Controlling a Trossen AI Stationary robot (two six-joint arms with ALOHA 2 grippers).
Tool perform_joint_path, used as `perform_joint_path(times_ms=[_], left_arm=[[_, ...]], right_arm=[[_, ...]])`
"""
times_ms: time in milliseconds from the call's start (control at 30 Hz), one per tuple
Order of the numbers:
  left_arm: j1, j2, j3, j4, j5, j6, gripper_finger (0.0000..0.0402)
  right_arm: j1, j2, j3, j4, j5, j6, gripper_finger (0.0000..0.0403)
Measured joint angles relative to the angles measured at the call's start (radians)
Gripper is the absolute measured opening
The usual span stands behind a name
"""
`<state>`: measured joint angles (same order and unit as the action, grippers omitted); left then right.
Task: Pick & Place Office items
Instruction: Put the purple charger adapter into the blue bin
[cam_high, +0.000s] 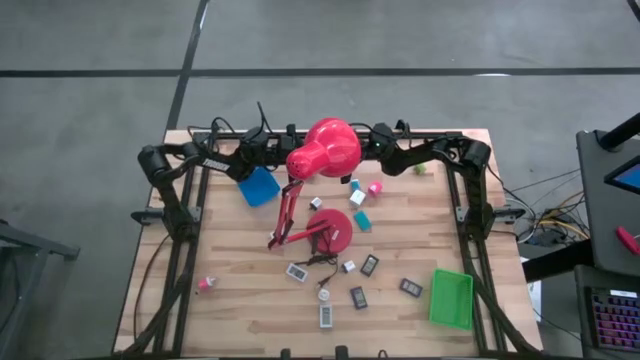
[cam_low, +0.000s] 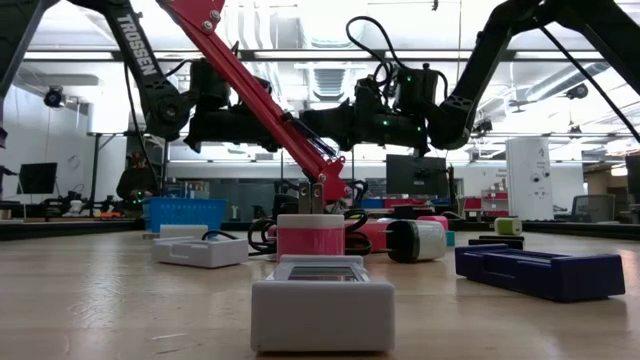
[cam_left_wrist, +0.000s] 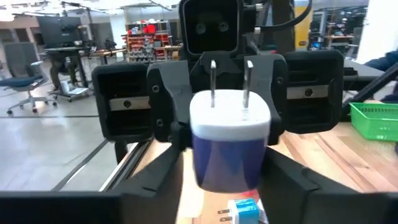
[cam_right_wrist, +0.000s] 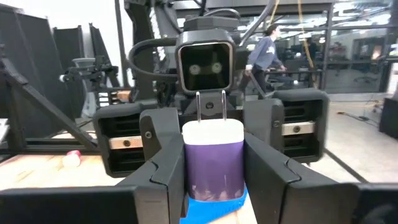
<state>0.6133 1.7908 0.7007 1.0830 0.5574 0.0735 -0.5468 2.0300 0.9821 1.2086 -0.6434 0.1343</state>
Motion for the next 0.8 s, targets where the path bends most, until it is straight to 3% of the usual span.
perform_joint_path(times_ms=[100,800], left_arm=[[-0.006,0.0,-0.001,0.0,0.001,0.01,0.0125],[-0.023,0.0,-0.001,0.002,-0.02,0.072,0.0126]], right_arm=[[-0.001,0.0,-0.001,-0.001,-0.005,0.001,0.012],[0.0,0.0,-0.001,-0.026,-0.036,0.001,0.012]])
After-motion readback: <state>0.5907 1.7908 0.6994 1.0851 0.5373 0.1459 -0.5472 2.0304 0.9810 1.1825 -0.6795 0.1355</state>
